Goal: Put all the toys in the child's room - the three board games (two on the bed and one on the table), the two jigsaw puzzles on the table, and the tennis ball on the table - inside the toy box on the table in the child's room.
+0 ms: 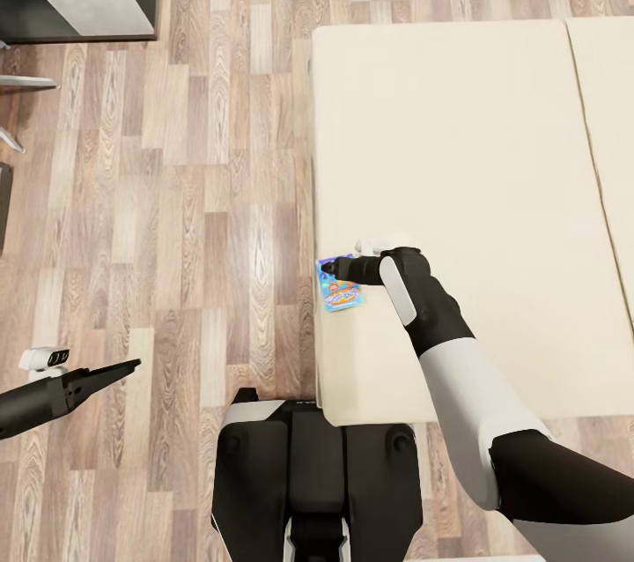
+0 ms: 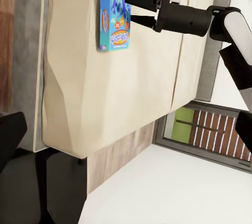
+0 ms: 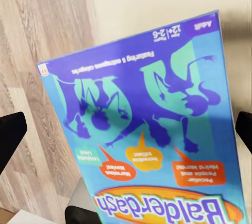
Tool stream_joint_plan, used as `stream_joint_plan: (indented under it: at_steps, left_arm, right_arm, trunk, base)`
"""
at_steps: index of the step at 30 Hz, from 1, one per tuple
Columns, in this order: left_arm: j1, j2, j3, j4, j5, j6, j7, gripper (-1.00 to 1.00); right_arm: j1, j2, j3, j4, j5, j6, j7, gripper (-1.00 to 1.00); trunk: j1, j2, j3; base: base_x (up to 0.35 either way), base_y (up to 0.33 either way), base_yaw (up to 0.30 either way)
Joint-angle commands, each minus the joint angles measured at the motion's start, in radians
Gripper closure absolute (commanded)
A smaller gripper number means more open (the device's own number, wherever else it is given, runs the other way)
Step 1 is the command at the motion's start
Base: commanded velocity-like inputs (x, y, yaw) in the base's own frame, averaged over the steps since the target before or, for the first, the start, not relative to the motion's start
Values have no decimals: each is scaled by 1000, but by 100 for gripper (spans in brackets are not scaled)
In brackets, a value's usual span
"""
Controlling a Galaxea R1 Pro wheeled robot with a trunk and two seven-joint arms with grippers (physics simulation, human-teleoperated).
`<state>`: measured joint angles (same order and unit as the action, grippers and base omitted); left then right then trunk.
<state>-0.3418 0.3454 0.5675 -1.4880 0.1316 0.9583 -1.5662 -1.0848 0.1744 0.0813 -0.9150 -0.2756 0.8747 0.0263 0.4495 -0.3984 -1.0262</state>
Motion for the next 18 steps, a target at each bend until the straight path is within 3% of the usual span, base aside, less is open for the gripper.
stream_joint_plan:
  at_steps: [1,18]
  left_arm:
    - [0,0,0,0,-1,10,-5,-100]
    - [0,0,0,0,-1,10,-5,-100]
  right_arm:
    - [0,0,0,-1,3,4,3,-100]
    - [0,0,0,-1,3,4,4,-100]
  trunk:
    - [1,-2,-1]
    - [1,-2,-1]
  base:
    - [-52,99,0]
    - [-6,12,0]
